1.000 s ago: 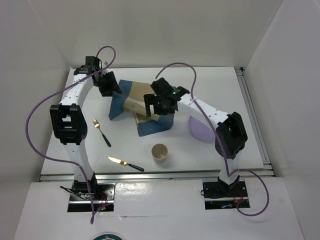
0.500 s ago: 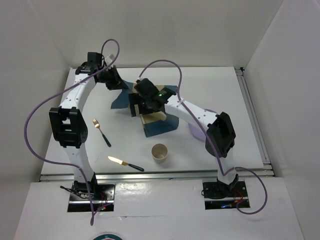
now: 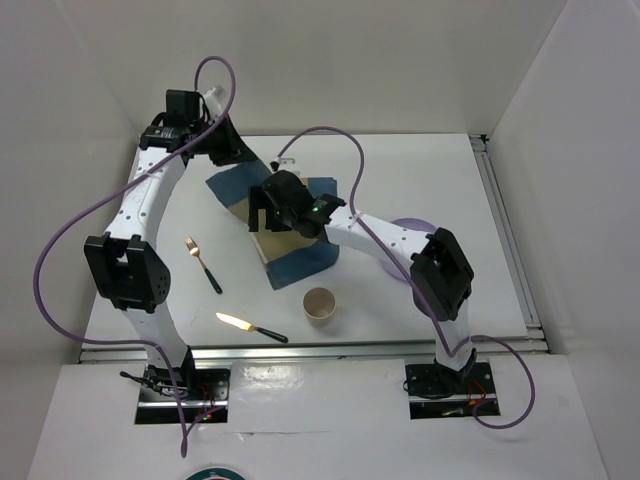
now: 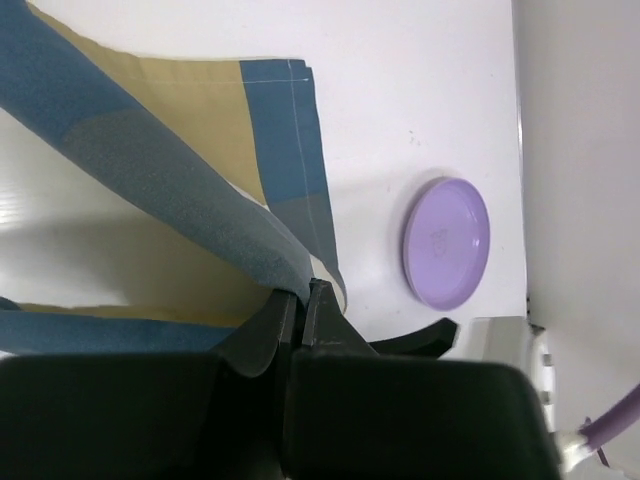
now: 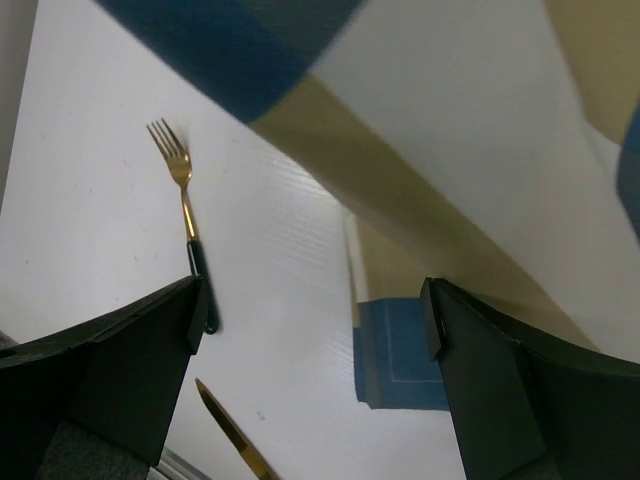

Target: Set the dinner table for one person

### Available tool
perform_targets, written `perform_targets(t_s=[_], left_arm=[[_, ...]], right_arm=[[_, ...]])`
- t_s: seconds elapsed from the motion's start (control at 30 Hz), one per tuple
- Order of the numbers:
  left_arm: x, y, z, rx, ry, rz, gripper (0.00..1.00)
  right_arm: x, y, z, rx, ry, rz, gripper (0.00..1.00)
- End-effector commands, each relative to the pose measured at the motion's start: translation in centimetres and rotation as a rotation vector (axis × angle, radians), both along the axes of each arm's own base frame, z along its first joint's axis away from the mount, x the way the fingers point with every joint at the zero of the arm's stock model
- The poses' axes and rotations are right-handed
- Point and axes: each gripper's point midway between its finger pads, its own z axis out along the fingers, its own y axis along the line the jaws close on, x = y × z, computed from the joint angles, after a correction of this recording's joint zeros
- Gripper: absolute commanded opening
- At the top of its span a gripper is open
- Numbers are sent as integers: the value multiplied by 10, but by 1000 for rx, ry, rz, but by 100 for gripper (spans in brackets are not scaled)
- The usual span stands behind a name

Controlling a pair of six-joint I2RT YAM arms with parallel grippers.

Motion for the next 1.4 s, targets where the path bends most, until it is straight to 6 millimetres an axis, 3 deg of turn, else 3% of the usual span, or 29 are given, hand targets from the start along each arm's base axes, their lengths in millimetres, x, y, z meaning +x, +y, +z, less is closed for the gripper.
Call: perform_targets(t_s=[0.0,0.1,0.17,0.27,0.4,0.53,0.6,0.73,0.77,0.83,0.93,1.03,1.07,1.1,1.13,1.17,1.2,1.23,1.27,1.3,1.33,1.37], left_arm=[[3,17,39,19,-95,74,0],[7,18,46,19,-113,75,0],[8,16,44,14,-104,68,0],[10,16,40,15,-95,67,0],[9,13,44,9,-108,47,0],[6,11,48,-3,-107,30,0],[6,11,51,-3,-116,30,0],[7,16,50,10,-110,30,0],[8,17,49,17,-111,39,0],[7,17,51,17,-111,39,0],[6,17,53,17,-111,39,0],[-3,14,55,-7,-97,34,0],[-2,14,57,-18,-111,41,0],[-13,10,53,-43,-95,26,0],[-16,9,52,-67,-83,43,0],[-18,-4,56,-90,-118,17,0],[-29,-8,45,-102,-86,41,6],[-33,-11,39,-103,-85,48,27],[-39,-21,35,-105,-91,25,51],[-41,-23,22,-108,-75,34,72],[-44,-23,18,-107,-65,34,91],[-44,-23,18,-100,-71,29,96]], right_arm=[[17,-40,33,31,-42,-147,100],[22,-82,15,-106,-41,-181,100],[24,-92,0,-194,-37,-156,100],[28,-104,-6,-317,-80,-111,100],[31,-89,-9,-333,-124,20,100],[51,-70,-9,-310,-229,119,99],[49,-55,-15,-264,-242,237,94],[53,-51,-18,-198,-195,311,51],[56,-54,-18,-184,-187,317,28],[60,-62,-18,-173,-169,266,0],[89,-103,-3,-198,-186,103,0],[116,-127,31,-163,-241,32,0],[134,-141,34,-162,-255,4,0],[149,-144,60,-137,-301,-20,0],[161,-147,70,-137,-331,-19,0],[178,-154,57,-152,-316,-28,0],[194,-153,86,-123,-363,-39,5],[206,-157,88,-128,-358,-51,25],[225,-161,55,-153,-293,-51,87],[230,-165,88,-145,-311,-62,100],[231,-164,85,-145,-287,-66,100],[232,-172,81,-150,-260,-80,100]])
